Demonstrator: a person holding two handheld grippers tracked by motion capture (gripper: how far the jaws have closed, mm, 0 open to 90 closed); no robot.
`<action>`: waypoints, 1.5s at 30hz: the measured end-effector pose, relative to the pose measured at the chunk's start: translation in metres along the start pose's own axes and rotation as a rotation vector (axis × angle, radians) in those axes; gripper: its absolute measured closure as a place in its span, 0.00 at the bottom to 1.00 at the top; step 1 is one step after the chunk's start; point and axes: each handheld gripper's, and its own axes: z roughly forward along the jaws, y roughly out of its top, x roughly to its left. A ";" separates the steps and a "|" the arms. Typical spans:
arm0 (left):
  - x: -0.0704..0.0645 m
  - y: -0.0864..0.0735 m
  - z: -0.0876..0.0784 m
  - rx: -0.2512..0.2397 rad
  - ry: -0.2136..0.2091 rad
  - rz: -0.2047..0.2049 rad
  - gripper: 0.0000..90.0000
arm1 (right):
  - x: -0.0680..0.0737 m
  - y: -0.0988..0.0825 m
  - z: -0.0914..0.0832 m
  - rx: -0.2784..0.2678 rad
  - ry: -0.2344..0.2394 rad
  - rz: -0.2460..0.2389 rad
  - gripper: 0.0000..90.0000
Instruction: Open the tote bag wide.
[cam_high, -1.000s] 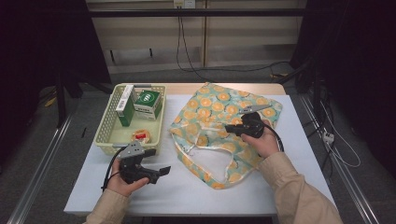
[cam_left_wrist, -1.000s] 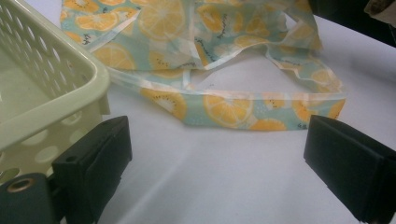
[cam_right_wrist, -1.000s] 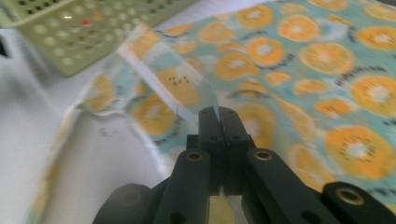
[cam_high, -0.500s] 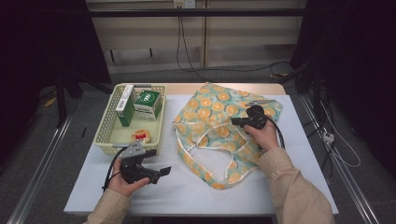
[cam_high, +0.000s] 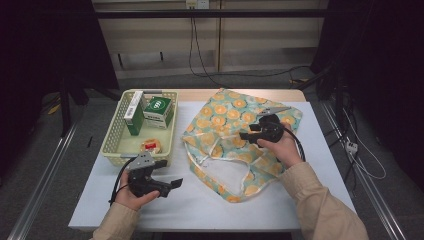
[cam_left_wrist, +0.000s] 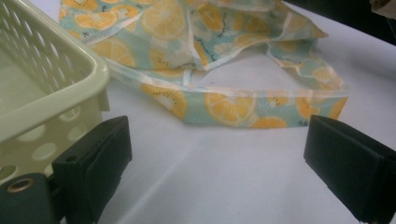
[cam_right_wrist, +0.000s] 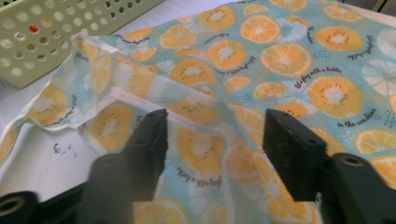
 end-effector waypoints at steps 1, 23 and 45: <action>0.000 0.000 0.000 0.000 0.001 -0.001 0.09 | 0.003 0.000 -0.002 -0.001 0.001 -0.011 0.41; 0.010 -0.003 -0.011 -0.036 0.009 -0.028 0.06 | 0.048 -0.042 -0.008 0.056 0.103 -0.115 0.56; 0.007 -0.004 -0.006 -0.011 0.003 -0.011 0.06 | 0.042 -0.042 0.007 0.121 0.093 -0.116 1.00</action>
